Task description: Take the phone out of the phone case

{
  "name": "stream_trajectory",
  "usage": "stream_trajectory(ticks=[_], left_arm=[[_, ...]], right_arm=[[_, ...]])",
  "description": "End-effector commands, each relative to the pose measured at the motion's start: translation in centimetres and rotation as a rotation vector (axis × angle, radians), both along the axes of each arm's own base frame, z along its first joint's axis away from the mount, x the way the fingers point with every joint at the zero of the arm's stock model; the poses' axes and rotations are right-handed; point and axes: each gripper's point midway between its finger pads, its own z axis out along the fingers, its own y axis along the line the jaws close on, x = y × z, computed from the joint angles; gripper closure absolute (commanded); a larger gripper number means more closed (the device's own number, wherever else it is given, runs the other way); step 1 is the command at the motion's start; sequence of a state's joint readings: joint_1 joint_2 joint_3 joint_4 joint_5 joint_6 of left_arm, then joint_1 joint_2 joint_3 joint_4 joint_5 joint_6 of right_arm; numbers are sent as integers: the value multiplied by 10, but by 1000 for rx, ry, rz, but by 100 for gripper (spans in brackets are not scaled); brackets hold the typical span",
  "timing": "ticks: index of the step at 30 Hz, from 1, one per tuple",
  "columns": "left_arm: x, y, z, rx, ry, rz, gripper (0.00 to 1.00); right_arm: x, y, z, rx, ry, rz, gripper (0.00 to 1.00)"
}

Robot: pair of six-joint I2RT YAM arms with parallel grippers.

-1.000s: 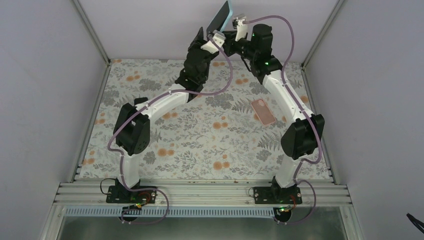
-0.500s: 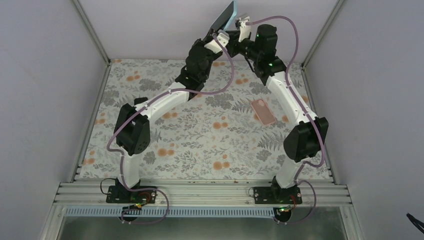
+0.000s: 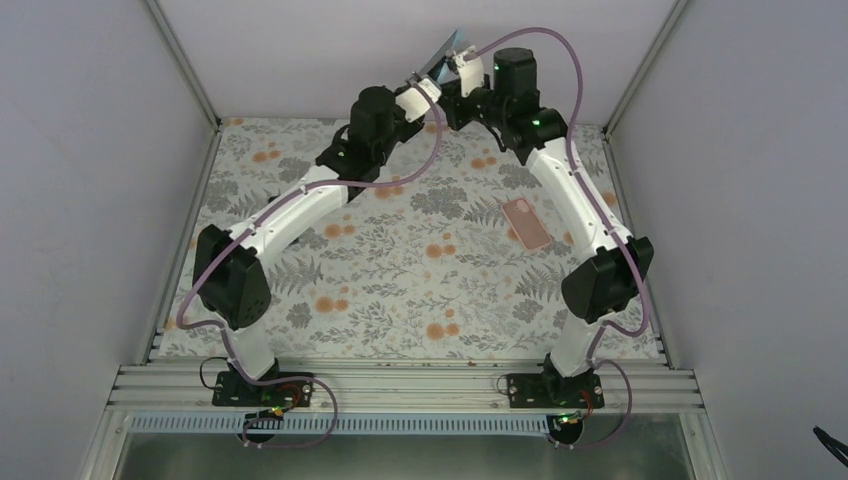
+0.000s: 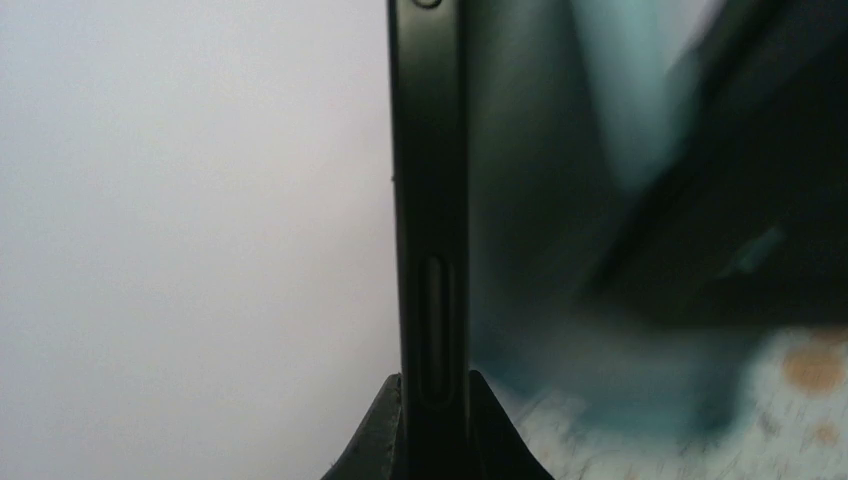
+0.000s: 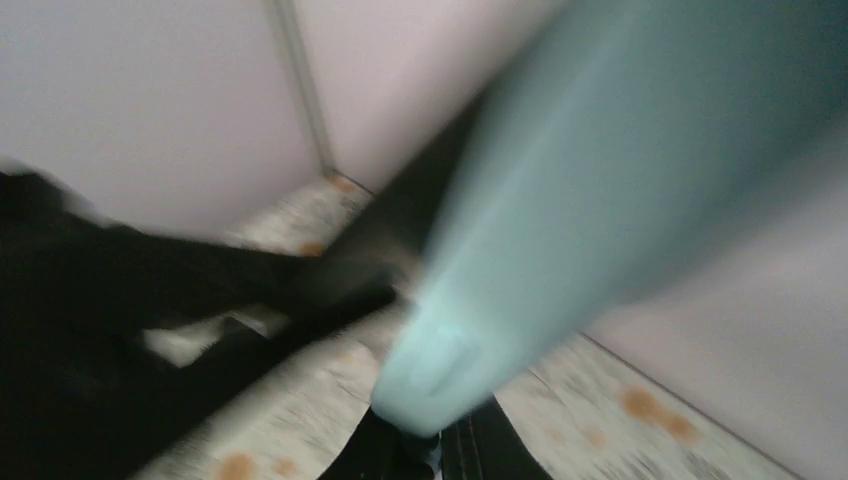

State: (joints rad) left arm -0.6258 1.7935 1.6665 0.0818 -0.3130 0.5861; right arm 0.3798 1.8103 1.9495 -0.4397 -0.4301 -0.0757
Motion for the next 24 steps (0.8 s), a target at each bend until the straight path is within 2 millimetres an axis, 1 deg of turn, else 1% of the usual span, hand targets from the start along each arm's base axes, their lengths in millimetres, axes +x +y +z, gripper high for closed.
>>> stream_trajectory(ticks=[1,3,5,7,8,9,11,13,16,17,19,20,21,24], left_arm=[[-24,48,50,-3,-13,24,98],[-32,54,43,34,-1,13,98],[-40,56,40,61,8,-9,98],[-45,56,37,84,28,-27,98],[-46,56,32,102,42,-35,98],[-48,54,23,132,64,-48,98],[-50,55,-3,210,118,-42,98],[-52,62,-46,319,176,-1,98],[-56,86,-108,509,199,126,98],[-61,92,-129,584,195,153,98],[-72,102,-163,723,166,190,98],[-76,107,-173,763,147,225,98],[-81,110,-188,804,163,224,98],[-89,116,-225,861,247,205,98]], right_arm=[[43,-111,-82,-350,124,-369,97],[40,-123,-85,-364,122,-392,97],[35,-128,-90,-385,124,-393,97],[30,-128,-98,-401,146,-373,97],[27,-127,-103,-407,161,-357,97],[23,-127,-109,-413,183,-334,97],[7,-123,-125,-405,253,-246,97],[-18,-116,-149,-391,341,-113,97],[-62,-104,-194,-397,492,81,97],[-72,-102,-208,-401,534,116,97],[-83,-105,-230,-418,591,130,97],[-86,-107,-239,-426,607,132,97],[-90,-107,-248,-429,627,136,97],[-96,-106,-276,-442,719,145,97]])
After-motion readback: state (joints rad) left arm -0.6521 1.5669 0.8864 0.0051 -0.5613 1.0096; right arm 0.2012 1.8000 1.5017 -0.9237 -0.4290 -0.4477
